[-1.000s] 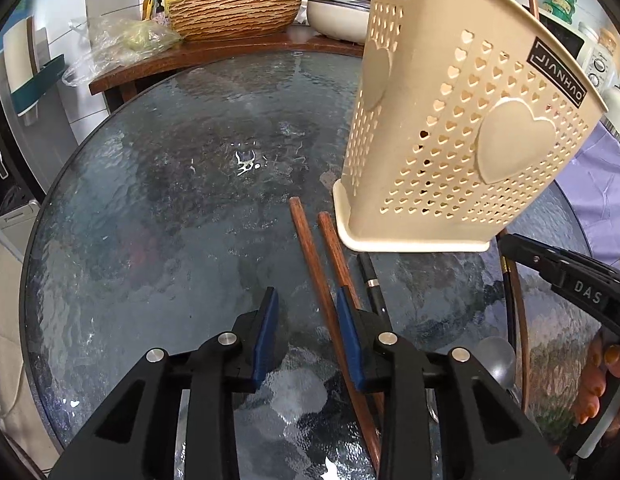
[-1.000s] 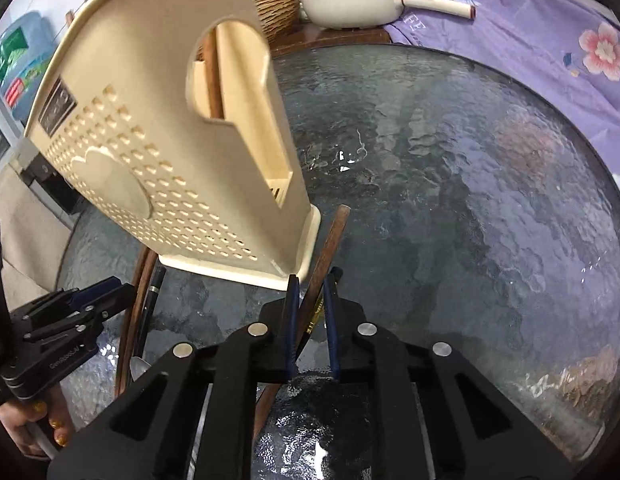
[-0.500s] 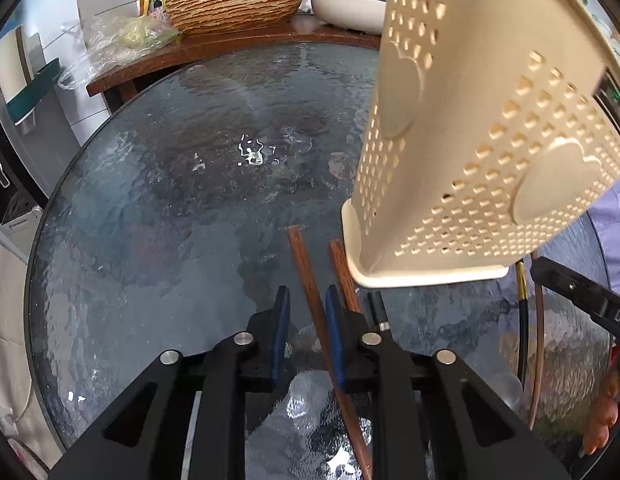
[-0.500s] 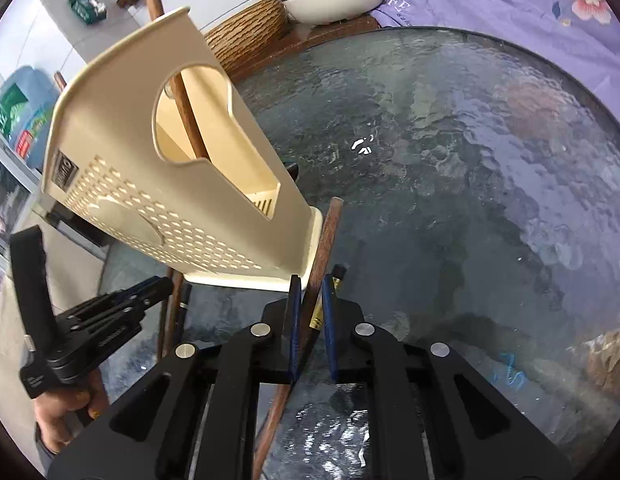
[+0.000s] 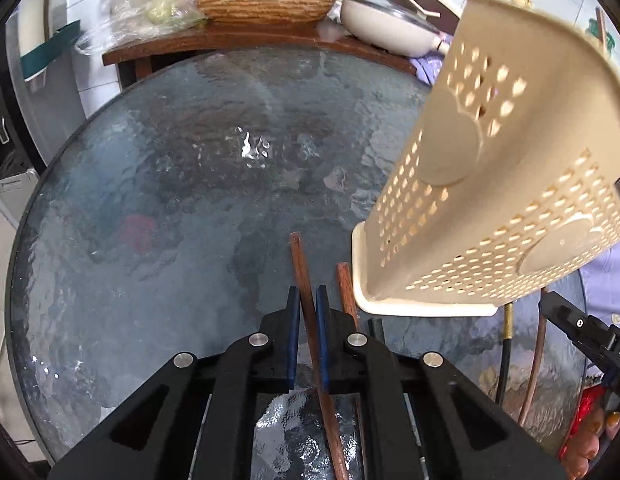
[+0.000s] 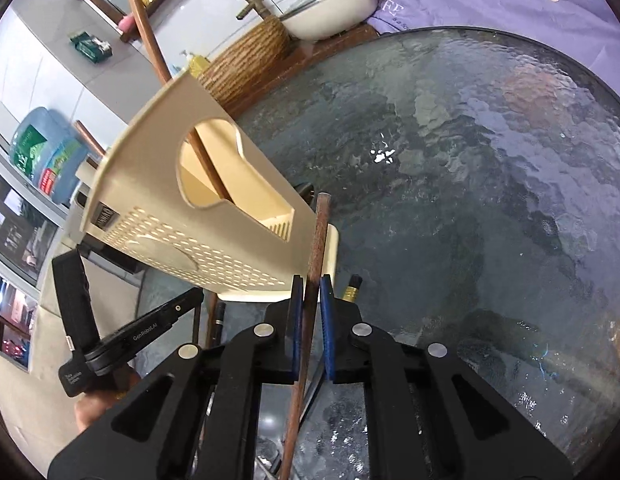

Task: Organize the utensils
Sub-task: 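Lift the left tool's chopstick toward the holder while the right tool carries its own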

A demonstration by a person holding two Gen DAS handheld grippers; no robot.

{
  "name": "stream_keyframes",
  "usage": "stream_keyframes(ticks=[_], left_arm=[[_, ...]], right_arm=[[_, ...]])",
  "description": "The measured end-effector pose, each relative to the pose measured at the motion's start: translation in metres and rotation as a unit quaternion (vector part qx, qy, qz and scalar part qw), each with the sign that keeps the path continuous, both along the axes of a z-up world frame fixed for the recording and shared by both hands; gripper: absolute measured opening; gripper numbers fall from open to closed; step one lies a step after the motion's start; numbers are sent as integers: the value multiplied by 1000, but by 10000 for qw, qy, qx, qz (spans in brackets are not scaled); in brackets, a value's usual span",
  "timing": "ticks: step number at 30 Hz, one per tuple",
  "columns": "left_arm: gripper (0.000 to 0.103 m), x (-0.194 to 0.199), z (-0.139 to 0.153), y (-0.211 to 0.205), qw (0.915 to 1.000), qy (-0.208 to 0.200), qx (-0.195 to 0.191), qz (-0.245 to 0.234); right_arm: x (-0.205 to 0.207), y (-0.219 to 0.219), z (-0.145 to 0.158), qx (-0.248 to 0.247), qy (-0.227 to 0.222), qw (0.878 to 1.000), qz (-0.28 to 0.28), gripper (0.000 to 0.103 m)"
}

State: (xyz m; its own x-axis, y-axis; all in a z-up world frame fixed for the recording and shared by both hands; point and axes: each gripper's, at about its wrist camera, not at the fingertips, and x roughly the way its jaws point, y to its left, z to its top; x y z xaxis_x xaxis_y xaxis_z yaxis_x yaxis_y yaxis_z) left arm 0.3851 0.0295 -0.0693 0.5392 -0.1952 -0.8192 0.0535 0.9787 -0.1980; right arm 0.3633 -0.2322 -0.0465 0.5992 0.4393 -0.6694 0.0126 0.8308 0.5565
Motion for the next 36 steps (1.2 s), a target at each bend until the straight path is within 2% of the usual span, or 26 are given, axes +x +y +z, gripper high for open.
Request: stream_keyframes(ticks=[9,22,36], left_arm=[[7,-20,44,9,9976,-658,-169,128],[7,-70,103,9,9867,-1592,-312,93],[6,-103,133,4,9774,-2086,-338,-90]], right_arm=[[-13,-1,22,227,-458,9987,28,8],[-59,21,92,-482,-1767,9825,351,8],[-96,40,125,-878,-2331,9661,675,8]])
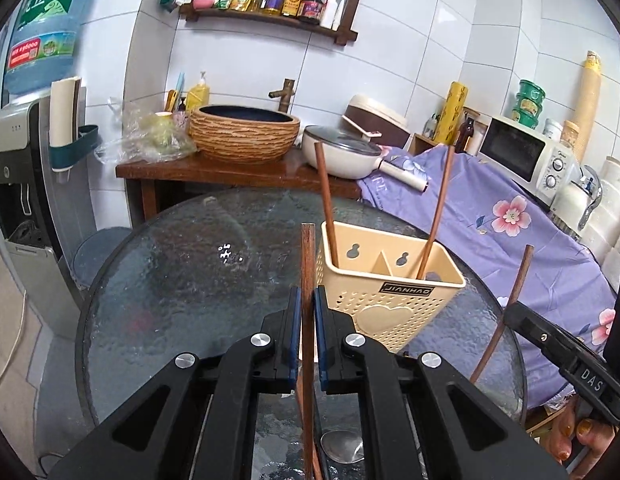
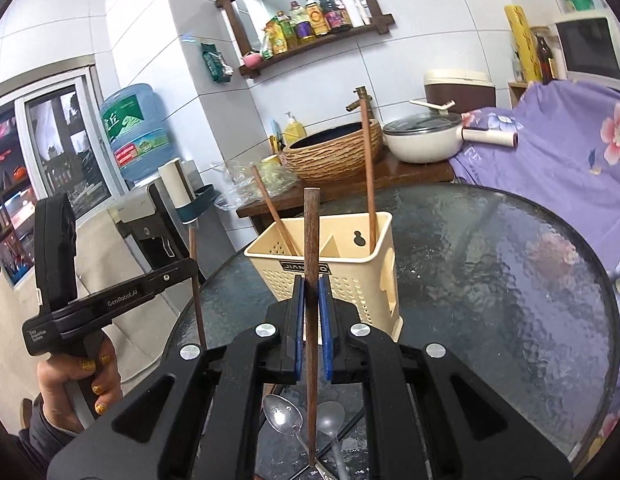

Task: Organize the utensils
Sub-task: 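Lift the left tool's chopstick toward the holder while the right tool carries its own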

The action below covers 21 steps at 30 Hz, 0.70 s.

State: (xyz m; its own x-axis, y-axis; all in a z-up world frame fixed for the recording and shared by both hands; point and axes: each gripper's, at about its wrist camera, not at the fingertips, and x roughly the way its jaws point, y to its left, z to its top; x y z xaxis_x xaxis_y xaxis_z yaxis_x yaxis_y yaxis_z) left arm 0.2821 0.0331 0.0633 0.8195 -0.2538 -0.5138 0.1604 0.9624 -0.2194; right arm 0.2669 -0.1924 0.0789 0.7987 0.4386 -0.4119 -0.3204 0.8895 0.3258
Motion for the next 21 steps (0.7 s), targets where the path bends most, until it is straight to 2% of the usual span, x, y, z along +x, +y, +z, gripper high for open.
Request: stream_keyframes(ticks=[6,21], left_arm=[[6,-6,9,-1,9999,-127,0,-73],[6,-20,41,-4,9986,-498,-50,-191]], right_arm=[[-3,1,7,68,-16,9999,91,8],[-5,7,41,-92,-379,9991,167,8]])
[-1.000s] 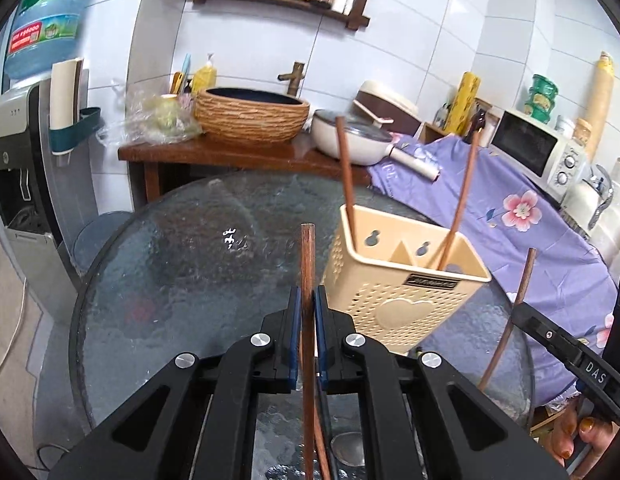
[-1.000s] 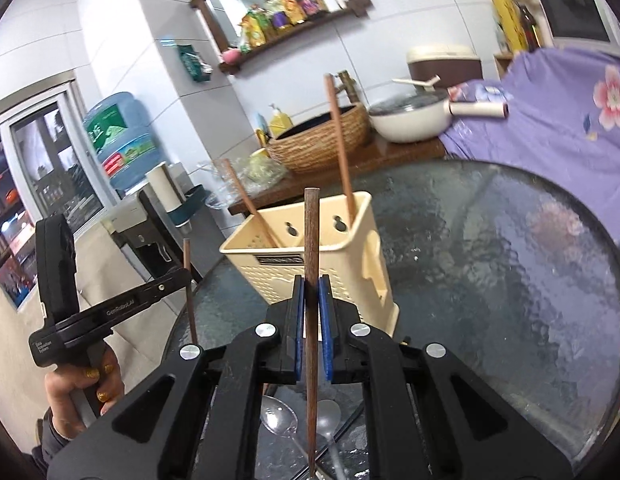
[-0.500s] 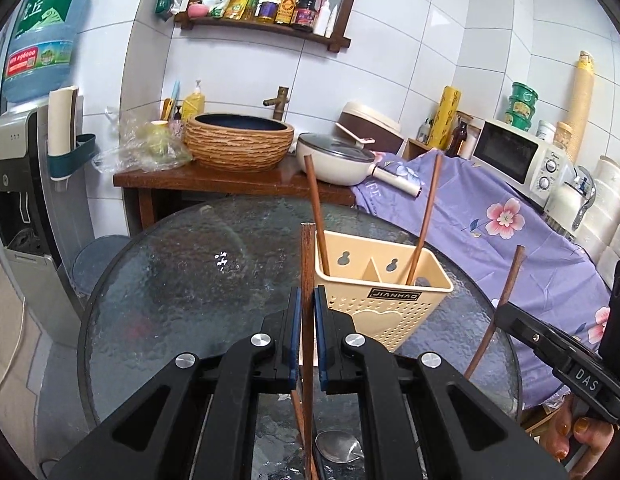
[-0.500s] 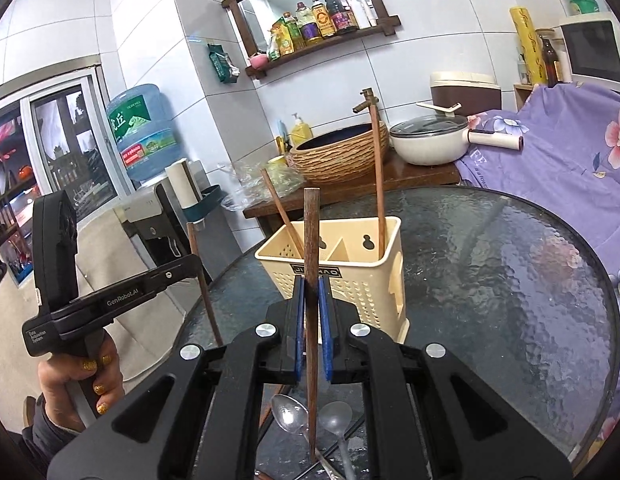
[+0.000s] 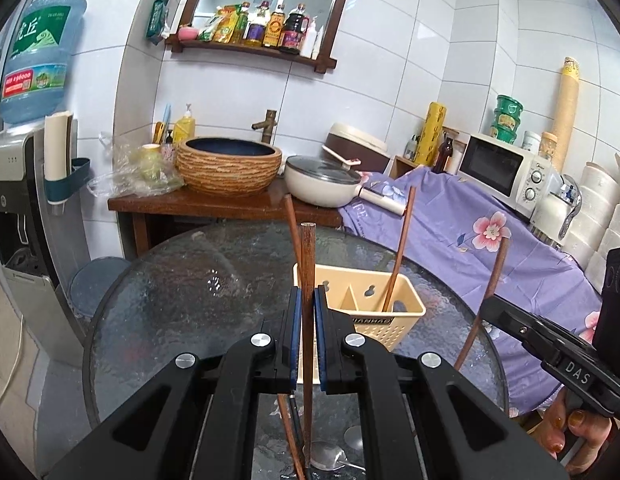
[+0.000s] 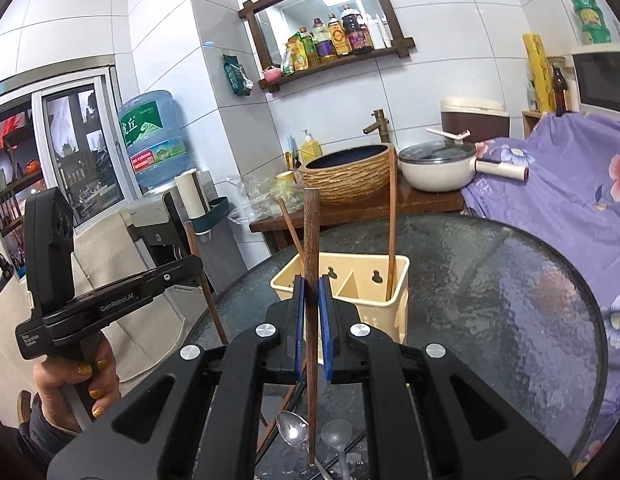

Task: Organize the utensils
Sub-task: 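Lift the left tool's chopstick toward the holder while the right tool carries its own, then lower both held chopsticks into the cream holder and open both tools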

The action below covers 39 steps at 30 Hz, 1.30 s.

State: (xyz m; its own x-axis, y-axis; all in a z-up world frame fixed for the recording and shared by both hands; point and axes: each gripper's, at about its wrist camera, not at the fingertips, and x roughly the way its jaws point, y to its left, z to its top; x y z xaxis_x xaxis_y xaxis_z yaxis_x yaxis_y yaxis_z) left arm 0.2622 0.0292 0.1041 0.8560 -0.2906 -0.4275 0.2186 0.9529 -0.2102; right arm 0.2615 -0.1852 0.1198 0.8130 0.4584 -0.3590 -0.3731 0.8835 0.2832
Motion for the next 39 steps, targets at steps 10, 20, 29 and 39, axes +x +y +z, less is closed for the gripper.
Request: stream_keyframes(ticks=[10,20,29,39], left_arm=[[6,-1,50,-8,9990,-410,-6,-149],[6,27,111,-13,9966,-802,-166,97],[6,71,116,-20,9944,-874,-345,474],[6,99,43,-29,9980,-321,-186,518]], right_arm=[[14,-2,40,45,-230,9997,-22,8],[47,-6,104,143,-724,9966,-371,8],[85,4,108,-102,-1056,9910,-814,8],[107,7,35,-324,-574,9937,-908,8]])
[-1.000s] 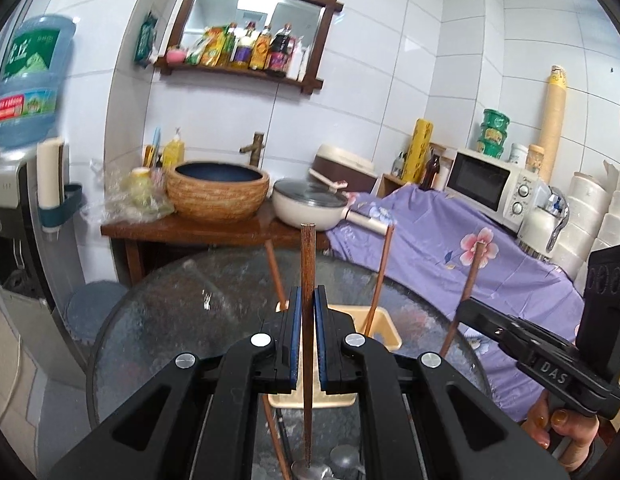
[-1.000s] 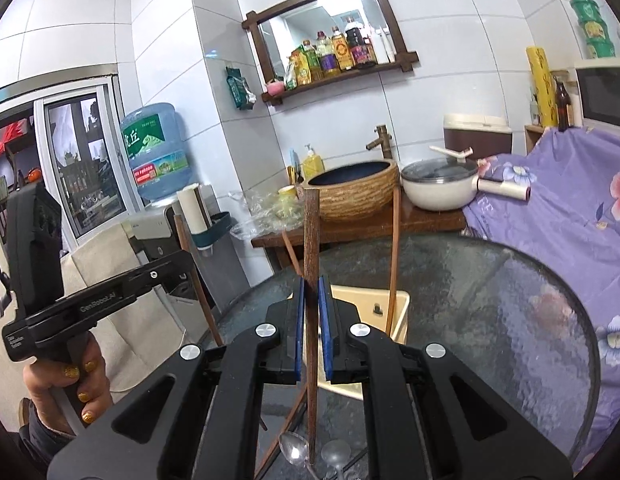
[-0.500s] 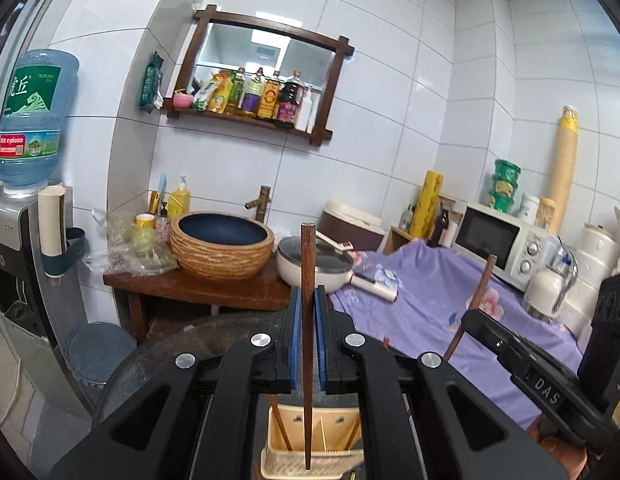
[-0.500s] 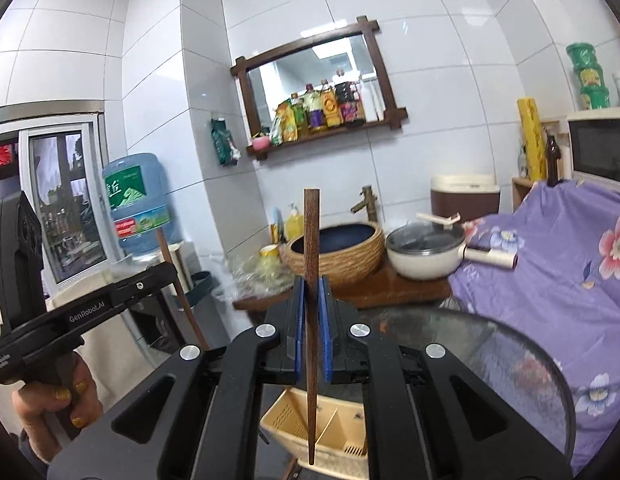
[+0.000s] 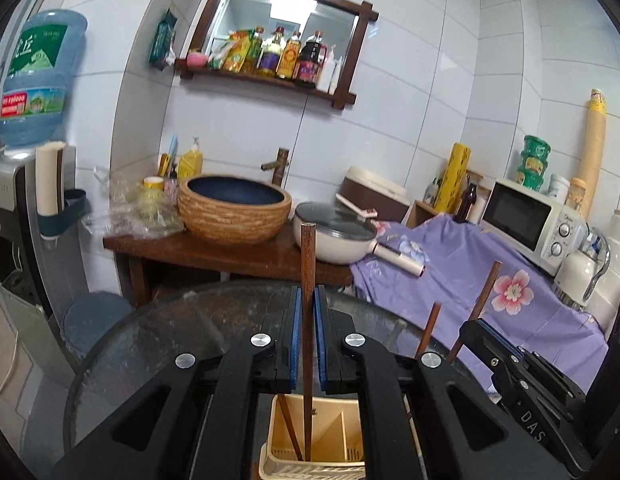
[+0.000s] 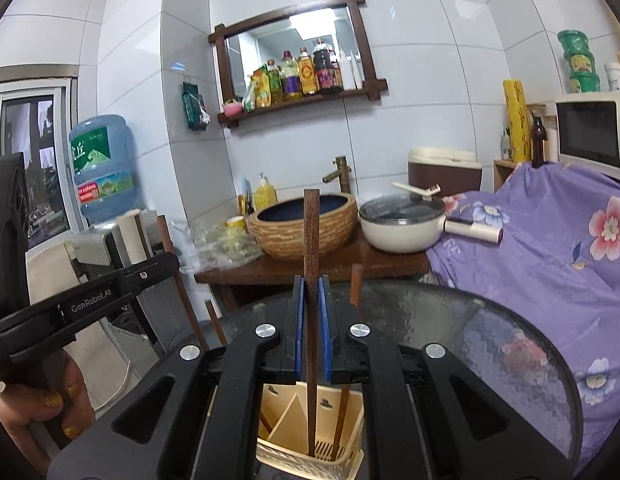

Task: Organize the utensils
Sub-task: 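Lower both held chopsticks into the cream holder and open both tools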

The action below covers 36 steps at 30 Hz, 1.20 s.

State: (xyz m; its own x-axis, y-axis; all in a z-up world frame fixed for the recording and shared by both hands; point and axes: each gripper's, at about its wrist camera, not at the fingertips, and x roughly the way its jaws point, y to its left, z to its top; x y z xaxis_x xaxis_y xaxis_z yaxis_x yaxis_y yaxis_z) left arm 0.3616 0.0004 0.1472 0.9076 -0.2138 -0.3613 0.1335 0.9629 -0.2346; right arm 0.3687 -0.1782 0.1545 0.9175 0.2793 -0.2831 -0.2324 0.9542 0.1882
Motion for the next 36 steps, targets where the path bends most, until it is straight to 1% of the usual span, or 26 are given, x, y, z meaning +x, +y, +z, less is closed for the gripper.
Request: stream_keyframes(ticks=[2,5,6,8,15,19,21,22,23,24,25,26,28,30,32,36], left_arm=[[6,3,-12,0,9999,113,39,-10],[6,7,-29,0,9996,283,33,-51],[6,8,-33,0,9995,322,26,-52],[6,9,-40,-1,9992,382,38,-65],[6,10,-55,-6,9985,504,172,-130],[6,9,-63,-9,9979,535,319,-150],[8,8,-65,-9,9978,556,303,-187],[11,8,-66,-8,9976,583,303,-219],[23,8,-67,-8,9976,588,301,-222],[31,6,-68,-7,9977,573,299,-212],[48,4,-68,-6,9978,548,303,-204],[55,0,-68,-4,9981,493,303,-197],[56,-8,-67,-1,9984,413,334,-202],[60,-18,-69,1,9980,377,412,-280],[71,-29,-73,3,9975,377,444,-395],[79,-49,-83,4,9961,399,524,-586]], right_arm=[[0,0,-10,-24,20,10000,-24,8],[-1,0,-18,-112,-37,9999,-69,8],[1,0,-21,-120,10,9999,-51,8],[0,1,-24,-156,-40,9998,-77,8],[4,6,-44,-246,141,9996,-50,8],[6,6,-55,-274,273,9992,-38,8],[5,7,-58,-307,304,9991,-11,8],[5,7,-58,-331,318,9989,-18,10],[4,6,-59,-325,317,9990,-21,12],[2,4,-60,-299,318,9990,-14,23],[1,3,-60,-264,320,9991,-4,42],[-2,1,-61,-186,301,9994,7,48],[-10,-4,-61,-126,247,9996,-12,49],[-16,-6,-63,-146,279,9995,-11,49],[-24,-10,-67,-112,385,9992,27,49],[-44,-15,-76,-110,440,9989,123,53]])
